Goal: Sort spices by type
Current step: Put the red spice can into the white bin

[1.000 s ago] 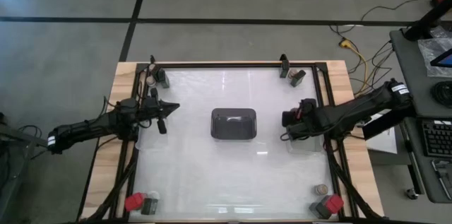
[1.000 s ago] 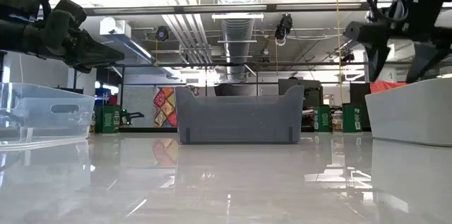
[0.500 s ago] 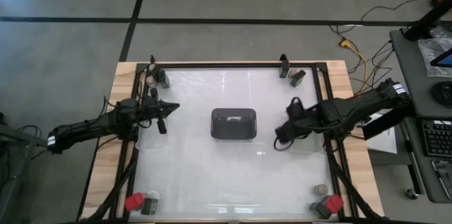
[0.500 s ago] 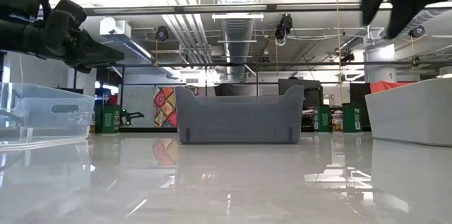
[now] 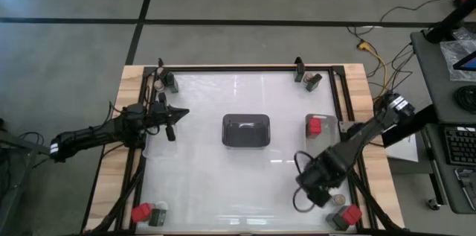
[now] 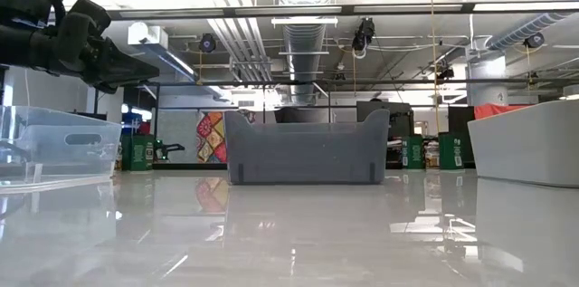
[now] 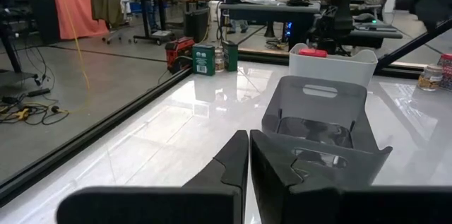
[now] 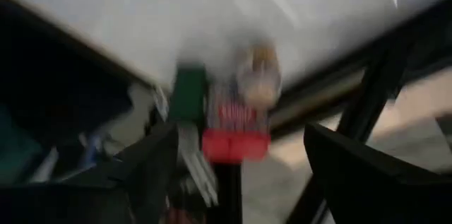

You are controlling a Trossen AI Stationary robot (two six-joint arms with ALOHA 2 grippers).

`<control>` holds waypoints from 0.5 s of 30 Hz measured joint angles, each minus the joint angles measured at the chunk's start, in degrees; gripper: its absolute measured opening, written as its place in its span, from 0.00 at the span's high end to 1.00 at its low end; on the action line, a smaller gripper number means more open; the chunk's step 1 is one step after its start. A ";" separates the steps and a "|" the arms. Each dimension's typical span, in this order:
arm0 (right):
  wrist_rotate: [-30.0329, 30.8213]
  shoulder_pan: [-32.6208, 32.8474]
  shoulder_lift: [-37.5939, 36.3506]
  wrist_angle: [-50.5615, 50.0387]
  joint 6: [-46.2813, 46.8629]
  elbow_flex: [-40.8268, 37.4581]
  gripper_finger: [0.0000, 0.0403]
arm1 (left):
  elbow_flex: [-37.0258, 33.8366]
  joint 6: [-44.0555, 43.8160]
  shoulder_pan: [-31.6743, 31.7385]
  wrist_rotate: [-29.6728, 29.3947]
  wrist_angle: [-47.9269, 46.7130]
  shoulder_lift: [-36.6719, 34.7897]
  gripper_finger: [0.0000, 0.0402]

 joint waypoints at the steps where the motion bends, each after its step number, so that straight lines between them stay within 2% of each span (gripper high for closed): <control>1: -1.29 1.10 0.55 -0.08 -0.17 0.00 0.23 | -0.01 0.00 0.00 0.00 0.02 0.00 1.00; 4: -2.32 4.39 1.65 -0.12 -2.22 0.03 0.20 | -0.01 0.00 -0.01 0.00 0.02 -0.01 1.00; 10: -2.08 11.05 4.25 -0.48 -12.75 0.22 0.16 | 0.00 0.00 -0.01 0.00 0.00 0.00 1.00; 15: -1.85 13.61 6.42 -0.51 -18.11 0.79 0.14 | -0.01 0.00 0.00 0.00 0.02 0.00 1.00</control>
